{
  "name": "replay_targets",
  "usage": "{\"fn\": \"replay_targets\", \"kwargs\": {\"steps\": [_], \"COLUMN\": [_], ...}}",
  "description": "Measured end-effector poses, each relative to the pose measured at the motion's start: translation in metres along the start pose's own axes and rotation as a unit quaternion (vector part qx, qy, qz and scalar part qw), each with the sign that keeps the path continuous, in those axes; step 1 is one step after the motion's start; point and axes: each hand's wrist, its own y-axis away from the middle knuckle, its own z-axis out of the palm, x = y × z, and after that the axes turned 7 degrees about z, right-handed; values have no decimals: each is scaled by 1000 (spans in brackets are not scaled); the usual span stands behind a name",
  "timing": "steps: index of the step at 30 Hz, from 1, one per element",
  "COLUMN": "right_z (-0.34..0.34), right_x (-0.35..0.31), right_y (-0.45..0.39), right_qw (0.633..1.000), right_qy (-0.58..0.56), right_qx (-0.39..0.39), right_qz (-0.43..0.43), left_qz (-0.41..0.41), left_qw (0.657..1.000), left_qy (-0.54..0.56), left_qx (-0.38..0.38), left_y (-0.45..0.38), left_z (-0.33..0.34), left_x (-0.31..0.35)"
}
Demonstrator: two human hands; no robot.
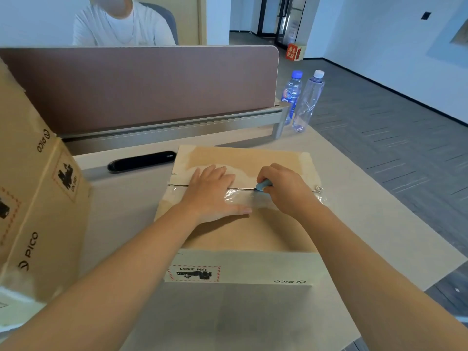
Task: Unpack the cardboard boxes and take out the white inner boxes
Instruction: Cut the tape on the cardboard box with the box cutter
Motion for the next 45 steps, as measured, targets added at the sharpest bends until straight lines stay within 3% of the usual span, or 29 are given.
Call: {"fn": "replay_targets", "kwargs": {"steps": [4, 10, 31, 41, 45], "right_z": [-8, -19, -43, -34, -40], "right_x": [13, 40, 112, 130, 125], "right_y": [-1, 7, 21, 28, 39], "right_qw": [1000, 1000, 999, 993, 980], "right_qy": [15, 3, 19, -93, -163], "right_qx": [-11, -12, -19, -5, 53], "right_qz": [-5, 14, 42, 76, 105], "left_qz": [15, 2, 0, -7, 3], "left_qw": [999, 1000, 1000, 1000, 999], "left_qy": [42, -6, -13, -19, 20], "left_qx": [-7, -15, -14, 1, 32], "left_y": [-11, -15, -36, -37, -34], "left_z": [3, 8, 21, 23, 19], "left_x": [19, 28, 70, 70, 69]}}
